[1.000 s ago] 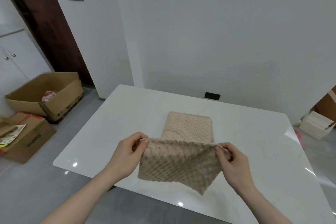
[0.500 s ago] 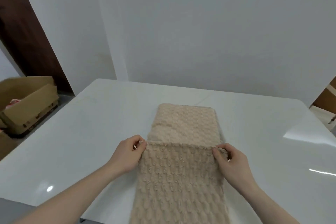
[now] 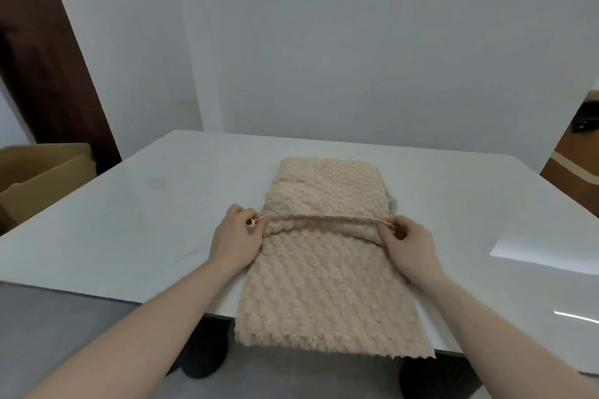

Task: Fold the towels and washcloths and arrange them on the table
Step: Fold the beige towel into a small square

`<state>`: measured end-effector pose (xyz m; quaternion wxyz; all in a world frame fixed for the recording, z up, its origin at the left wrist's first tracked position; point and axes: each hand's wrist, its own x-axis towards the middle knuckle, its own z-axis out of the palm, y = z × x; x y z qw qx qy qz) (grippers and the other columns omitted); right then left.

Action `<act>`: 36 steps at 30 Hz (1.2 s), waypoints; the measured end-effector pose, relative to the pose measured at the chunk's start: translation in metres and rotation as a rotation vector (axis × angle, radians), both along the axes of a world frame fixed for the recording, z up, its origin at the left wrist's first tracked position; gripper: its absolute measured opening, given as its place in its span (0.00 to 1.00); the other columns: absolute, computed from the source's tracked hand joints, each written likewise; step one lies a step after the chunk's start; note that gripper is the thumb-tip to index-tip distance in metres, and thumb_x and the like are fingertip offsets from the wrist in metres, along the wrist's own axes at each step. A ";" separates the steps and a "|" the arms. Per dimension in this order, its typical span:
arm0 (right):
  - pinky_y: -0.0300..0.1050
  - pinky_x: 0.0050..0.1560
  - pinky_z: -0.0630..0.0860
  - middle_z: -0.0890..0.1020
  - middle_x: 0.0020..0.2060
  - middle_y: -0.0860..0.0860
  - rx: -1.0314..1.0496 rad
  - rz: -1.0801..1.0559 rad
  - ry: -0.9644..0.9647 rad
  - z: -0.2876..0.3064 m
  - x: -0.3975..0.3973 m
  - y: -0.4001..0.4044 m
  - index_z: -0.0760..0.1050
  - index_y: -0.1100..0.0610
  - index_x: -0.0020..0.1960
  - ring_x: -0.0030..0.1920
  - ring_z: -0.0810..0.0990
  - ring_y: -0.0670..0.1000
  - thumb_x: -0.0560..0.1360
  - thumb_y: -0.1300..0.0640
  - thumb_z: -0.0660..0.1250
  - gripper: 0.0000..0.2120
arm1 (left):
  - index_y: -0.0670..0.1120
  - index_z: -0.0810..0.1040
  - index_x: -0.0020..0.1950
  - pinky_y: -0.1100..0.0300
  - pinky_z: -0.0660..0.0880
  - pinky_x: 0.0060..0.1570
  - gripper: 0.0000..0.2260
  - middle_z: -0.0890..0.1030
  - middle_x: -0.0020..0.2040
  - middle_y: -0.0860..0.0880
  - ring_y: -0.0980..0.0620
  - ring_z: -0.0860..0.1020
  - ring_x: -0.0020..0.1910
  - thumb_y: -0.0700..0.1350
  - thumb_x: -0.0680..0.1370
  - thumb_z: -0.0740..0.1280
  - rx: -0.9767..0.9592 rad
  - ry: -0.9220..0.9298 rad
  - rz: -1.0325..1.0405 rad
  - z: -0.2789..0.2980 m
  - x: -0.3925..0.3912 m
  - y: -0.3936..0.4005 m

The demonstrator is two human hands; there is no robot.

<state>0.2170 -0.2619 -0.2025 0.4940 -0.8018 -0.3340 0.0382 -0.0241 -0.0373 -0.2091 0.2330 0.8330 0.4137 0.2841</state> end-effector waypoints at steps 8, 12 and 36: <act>0.43 0.40 0.72 0.83 0.36 0.46 -0.066 -0.007 -0.071 0.040 -0.024 -0.026 0.82 0.50 0.42 0.39 0.81 0.49 0.78 0.51 0.70 0.07 | 0.53 0.82 0.43 0.59 0.70 0.37 0.09 0.81 0.36 0.54 0.52 0.80 0.41 0.56 0.79 0.68 -0.147 -0.082 0.039 0.031 -0.016 -0.029; 0.44 0.45 0.73 0.85 0.39 0.47 -0.070 -0.044 -0.089 0.071 -0.023 -0.032 0.84 0.52 0.44 0.43 0.82 0.48 0.77 0.51 0.71 0.06 | 0.53 0.83 0.42 0.58 0.74 0.39 0.10 0.83 0.36 0.54 0.51 0.81 0.41 0.56 0.78 0.68 -0.177 -0.129 0.032 0.062 -0.024 -0.027; 0.49 0.43 0.83 0.85 0.42 0.44 -0.100 -0.041 -0.117 0.115 -0.003 -0.007 0.82 0.46 0.44 0.39 0.84 0.50 0.75 0.55 0.68 0.06 | 0.50 0.82 0.48 0.51 0.85 0.42 0.04 0.86 0.43 0.48 0.47 0.86 0.42 0.45 0.79 0.68 -0.337 -0.266 -0.045 0.115 0.006 -0.005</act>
